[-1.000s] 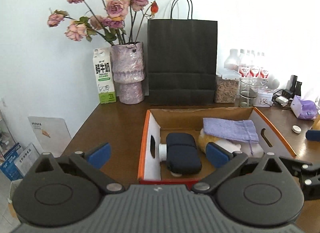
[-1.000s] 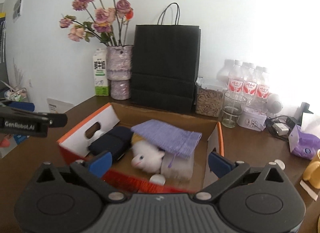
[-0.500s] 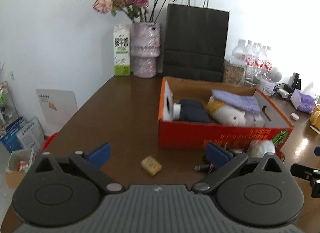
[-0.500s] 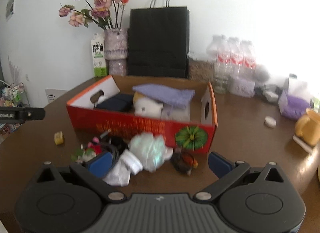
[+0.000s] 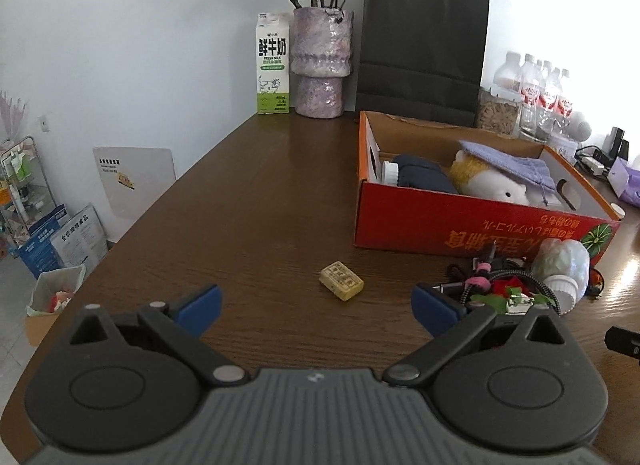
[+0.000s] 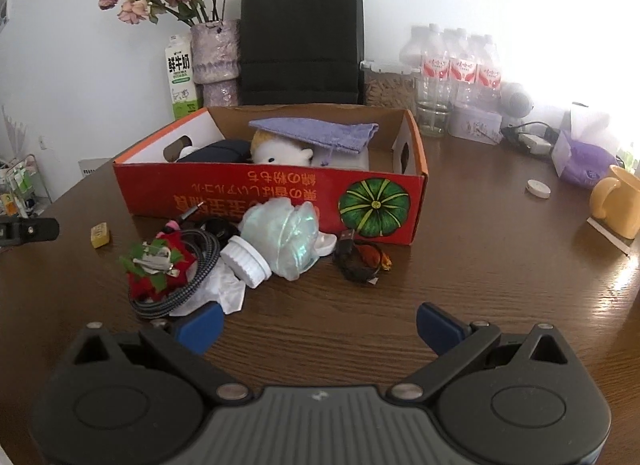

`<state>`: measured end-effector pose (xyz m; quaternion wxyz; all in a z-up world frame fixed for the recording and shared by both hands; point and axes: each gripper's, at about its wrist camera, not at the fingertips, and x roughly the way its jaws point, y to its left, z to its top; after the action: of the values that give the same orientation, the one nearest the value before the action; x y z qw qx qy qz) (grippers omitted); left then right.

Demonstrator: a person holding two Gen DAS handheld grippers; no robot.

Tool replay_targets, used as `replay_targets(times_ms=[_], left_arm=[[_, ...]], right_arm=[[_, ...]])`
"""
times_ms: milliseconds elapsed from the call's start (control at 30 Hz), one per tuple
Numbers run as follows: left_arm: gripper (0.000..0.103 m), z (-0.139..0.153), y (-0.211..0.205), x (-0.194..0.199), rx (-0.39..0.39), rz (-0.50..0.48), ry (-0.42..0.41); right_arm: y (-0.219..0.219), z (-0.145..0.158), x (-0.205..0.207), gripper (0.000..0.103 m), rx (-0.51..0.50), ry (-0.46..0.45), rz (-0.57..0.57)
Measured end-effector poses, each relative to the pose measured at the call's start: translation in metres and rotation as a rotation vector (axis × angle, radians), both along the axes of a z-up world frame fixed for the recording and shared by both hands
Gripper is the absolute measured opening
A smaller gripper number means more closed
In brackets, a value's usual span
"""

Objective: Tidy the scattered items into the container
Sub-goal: 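Withdraw both tools from the box over the remaining table items, then lower the left tool onto the small tan block and close it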

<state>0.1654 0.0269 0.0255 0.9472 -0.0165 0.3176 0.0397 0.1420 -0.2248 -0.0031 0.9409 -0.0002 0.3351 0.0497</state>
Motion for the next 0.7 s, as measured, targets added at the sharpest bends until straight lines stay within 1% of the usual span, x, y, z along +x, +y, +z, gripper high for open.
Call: replay_targets(times_ms=[233,500,600,700], left_arm=[[0.103,-0.012,-0.003,0.019,0.044,-0.006,0.029],[0.102,-0.028,-0.002,0.045,0.100,-0.015,0.082],[0.100,-0.033,-0.002,0.052,0.112,-0.033,0.102],[0.094,-0.038,-0.002,0.058,0.118,-0.045,0.117]], right_arm=[[-0.004,-0.005,0.009,0.103,-0.011,0.013,-0.018],[-0.014,-0.013,0.026,0.103,-0.039,0.019,-0.058],[-0.016,-0.015,0.035,0.099,-0.071,0.016,-0.055],[-0.015,-0.018,0.045,0.095,-0.102,0.023,-0.039]])
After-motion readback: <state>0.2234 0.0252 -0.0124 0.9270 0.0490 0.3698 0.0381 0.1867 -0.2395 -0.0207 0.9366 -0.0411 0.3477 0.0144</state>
